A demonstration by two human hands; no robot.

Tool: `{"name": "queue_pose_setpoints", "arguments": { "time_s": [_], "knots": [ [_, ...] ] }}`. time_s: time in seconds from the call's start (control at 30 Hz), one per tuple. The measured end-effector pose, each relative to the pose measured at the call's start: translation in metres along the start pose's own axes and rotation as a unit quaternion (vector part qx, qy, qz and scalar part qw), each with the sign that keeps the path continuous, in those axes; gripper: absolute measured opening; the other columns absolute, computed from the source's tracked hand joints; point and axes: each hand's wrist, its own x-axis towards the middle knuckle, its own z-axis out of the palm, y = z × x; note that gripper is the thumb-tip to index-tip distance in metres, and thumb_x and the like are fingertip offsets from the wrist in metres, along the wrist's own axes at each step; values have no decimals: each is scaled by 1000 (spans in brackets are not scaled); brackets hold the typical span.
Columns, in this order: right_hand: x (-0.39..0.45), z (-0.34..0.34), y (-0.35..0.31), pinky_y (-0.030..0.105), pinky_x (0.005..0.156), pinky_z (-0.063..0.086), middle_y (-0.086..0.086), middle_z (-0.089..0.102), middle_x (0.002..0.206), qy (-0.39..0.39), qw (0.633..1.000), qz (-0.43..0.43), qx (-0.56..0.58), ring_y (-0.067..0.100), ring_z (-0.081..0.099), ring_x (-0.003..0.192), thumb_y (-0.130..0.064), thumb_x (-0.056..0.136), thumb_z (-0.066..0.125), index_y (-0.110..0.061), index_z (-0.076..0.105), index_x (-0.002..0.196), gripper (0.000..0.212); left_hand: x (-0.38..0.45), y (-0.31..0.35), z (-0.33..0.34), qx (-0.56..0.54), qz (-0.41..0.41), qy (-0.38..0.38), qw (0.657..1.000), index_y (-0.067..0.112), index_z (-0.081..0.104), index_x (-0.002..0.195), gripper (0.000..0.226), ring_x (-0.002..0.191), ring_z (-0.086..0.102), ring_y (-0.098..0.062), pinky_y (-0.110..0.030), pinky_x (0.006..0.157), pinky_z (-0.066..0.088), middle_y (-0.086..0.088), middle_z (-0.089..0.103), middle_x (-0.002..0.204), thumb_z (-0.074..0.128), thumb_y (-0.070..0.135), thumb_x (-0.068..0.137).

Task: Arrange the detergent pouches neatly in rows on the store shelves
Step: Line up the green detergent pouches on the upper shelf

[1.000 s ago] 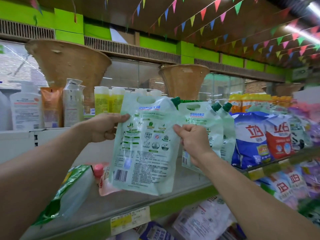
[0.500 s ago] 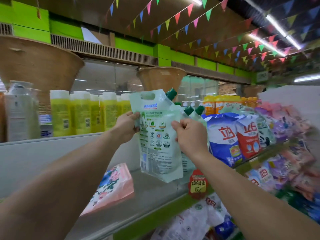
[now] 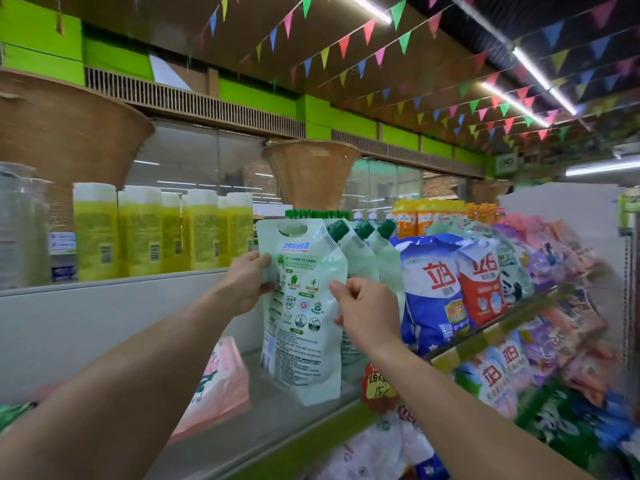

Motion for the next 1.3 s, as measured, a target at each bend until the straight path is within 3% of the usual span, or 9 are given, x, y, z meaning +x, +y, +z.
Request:
{"name": "queue_pose_setpoints", "arguments": {
  "time_s": [0.1, 0.2, 0.27, 0.33, 0.47, 0.8, 1.0, 1.13, 1.3],
  "knots": [
    [0, 0, 0, 35, 65, 56, 5, 67, 61, -20, 999, 24, 22, 9, 66, 53, -35, 91, 58, -6, 61, 72, 35, -6, 4, -6, 39, 2, -2, 999, 7, 60, 96, 13, 92, 63, -29, -39, 79, 57, -14, 64, 104, 47, 7, 99],
    [1, 0, -10, 30, 73, 53, -6, 59, 100, 28, 999, 14, 38, 13, 63, 83, -37, 82, 67, -20, 55, 107, 33, -20, 10, -16, 81, 10, -16, 997, 10, 60, 101, 13, 80, 61, -23, -35, 71, 53, -9, 66, 93, 49, 5, 97],
    [0, -4, -21, 20, 73, 44, -6, 46, 110, 108, 992, -46, 45, 10, 53, 91, -32, 81, 70, -21, 44, 117, 45, -33, 18, -29, 114, 16, -9, 993, 13, 55, 103, 11, 79, 57, -22, -33, 67, 50, -8, 62, 92, 52, 6, 95],
    [-5, -6, -38, 26, 70, 44, -4, 45, 110, 141, 979, -132, 69, 14, 54, 78, -26, 80, 69, -23, 43, 112, 41, -47, 28, -48, 140, 22, 16, 990, 16, 57, 93, 10, 75, 54, -20, -33, 64, 48, -7, 55, 88, 55, 6, 92],
    [-19, 12, -66, 25, 68, 40, -3, 52, 104, 44, 973, -219, 65, 10, 52, 65, -21, 79, 70, -20, 52, 106, 33, -86, 50, -99, 179, 17, 54, 982, 15, 59, 86, 10, 71, 55, -21, -33, 67, 46, -6, 54, 83, 54, 8, 92],
    [-68, 96, -108, 36, 95, 46, 2, 55, 122, -261, 926, -270, -16, 21, 55, 110, -38, 77, 71, -17, 56, 122, 53, -211, 61, -221, 306, -46, 183, 933, 15, 58, 91, 4, 71, 50, -18, -27, 59, 40, -4, 53, 83, 56, 11, 92],
    [-98, 123, -127, 37, 99, 44, 5, 54, 126, -323, 907, -270, -9, 22, 54, 113, -41, 78, 67, -16, 57, 124, 53, -255, 58, -267, 347, -74, 228, 907, 12, 59, 97, 7, 79, 48, -21, -27, 58, 40, -8, 53, 90, 58, 12, 90],
    [-118, 139, -152, 34, 101, 42, 4, 54, 126, -363, 880, -303, -30, 20, 51, 116, -48, 76, 67, -17, 55, 126, 59, -274, 59, -304, 440, -112, 260, 852, 6, 63, 102, 17, 78, 48, -24, -26, 57, 39, -11, 52, 88, 57, 16, 91],
    [-160, 164, -195, 38, 99, 42, 3, 54, 125, -403, 825, -386, -91, 23, 48, 117, -59, 76, 61, -21, 54, 128, 65, -289, 56, -349, 483, -187, 292, 804, 7, 52, 75, 17, 48, 40, -20, -22, 45, 34, -8, 43, 65, 58, 17, 86]
  ]
}}
